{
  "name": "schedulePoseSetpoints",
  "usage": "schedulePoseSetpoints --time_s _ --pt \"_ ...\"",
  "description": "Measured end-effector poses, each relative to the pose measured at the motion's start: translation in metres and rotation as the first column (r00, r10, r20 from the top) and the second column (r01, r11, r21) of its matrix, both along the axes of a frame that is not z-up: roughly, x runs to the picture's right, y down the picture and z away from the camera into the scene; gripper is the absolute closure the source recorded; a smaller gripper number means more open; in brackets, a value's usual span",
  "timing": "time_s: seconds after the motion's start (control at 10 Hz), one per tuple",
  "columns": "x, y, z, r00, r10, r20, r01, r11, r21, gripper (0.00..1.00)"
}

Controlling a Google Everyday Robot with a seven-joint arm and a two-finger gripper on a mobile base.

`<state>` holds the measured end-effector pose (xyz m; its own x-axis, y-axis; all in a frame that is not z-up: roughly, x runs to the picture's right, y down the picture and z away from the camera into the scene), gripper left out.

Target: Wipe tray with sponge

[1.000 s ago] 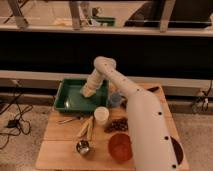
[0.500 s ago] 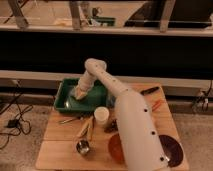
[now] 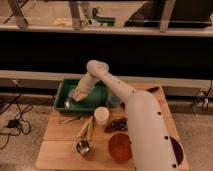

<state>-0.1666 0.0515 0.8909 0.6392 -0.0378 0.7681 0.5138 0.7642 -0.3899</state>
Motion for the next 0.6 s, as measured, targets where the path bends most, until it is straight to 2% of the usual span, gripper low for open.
schedulePoseSetpoints --time_s 0.3,0.6 --pt "0.035 0.004 -0.02 1.0 0.026 -0.015 -0.025 0.9994 0.022 0.91" --pt "0.049 0.015 -0.023 0.999 0.043 -0.033 -0.043 0.999 0.017 0.91"
